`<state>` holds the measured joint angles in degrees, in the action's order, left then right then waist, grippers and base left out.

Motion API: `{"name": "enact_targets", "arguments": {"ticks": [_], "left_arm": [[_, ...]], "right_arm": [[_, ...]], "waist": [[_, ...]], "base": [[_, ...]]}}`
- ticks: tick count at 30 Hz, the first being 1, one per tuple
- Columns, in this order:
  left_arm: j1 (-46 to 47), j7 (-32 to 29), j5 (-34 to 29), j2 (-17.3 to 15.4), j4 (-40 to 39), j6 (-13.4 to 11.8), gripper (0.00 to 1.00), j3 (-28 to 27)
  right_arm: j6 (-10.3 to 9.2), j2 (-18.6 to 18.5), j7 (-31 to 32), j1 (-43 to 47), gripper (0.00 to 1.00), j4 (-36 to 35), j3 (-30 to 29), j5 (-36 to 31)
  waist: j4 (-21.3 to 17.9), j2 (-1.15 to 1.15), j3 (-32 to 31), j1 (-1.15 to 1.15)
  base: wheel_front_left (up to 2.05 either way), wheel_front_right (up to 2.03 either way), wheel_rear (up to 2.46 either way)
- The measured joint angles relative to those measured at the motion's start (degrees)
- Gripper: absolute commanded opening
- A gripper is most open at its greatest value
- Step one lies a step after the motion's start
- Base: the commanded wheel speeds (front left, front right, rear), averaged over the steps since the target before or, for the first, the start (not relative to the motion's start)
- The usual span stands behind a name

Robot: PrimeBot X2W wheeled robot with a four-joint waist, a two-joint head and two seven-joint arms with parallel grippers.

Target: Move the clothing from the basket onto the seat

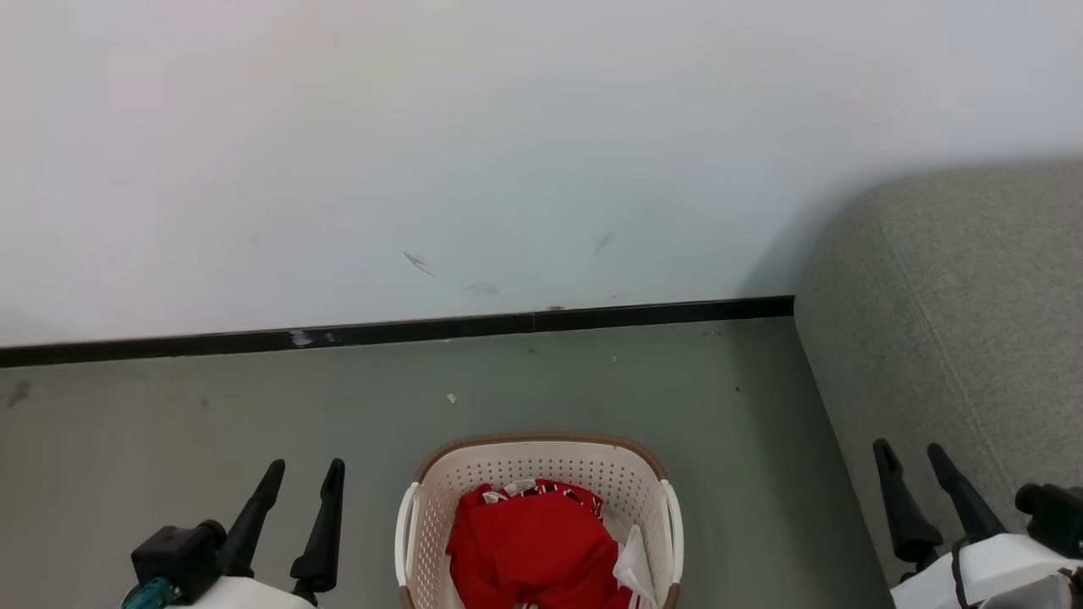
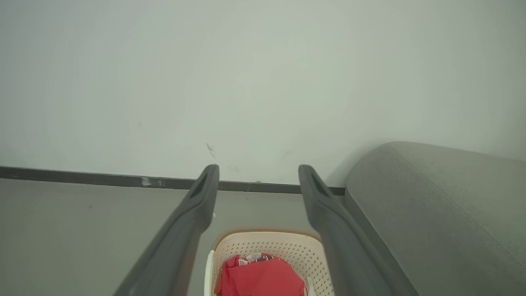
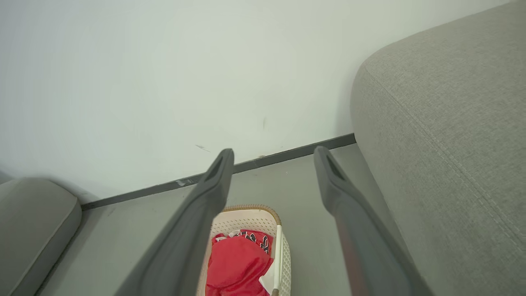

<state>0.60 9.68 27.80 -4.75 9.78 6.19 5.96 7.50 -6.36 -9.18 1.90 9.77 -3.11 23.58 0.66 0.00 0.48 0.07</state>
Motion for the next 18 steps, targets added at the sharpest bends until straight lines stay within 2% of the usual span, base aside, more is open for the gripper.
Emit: {"name": "enact_targets", "arguments": {"ticks": [8,18], "left_arm": [[-0.07,1.86,-7.98,0.67,-1.08,-0.49,1.0,0.22],[-0.16,3.63,-15.01,0.86,-1.88,-0.49,1.0,0.24]], "right_arm": [[0.0,0.16,-2.2,-0.02,1.0,-1.49,-0.38,-10.12],[0.0,0.49,-4.12,0.0,1.0,-1.93,-0.76,-18.27]], "waist": [[0.0,0.0,0.03,-0.03],[-0.05,0.0,0.05,-0.03]], "base": [[0.0,0.0,0.0],[0.0,0.0,0.0]]}}
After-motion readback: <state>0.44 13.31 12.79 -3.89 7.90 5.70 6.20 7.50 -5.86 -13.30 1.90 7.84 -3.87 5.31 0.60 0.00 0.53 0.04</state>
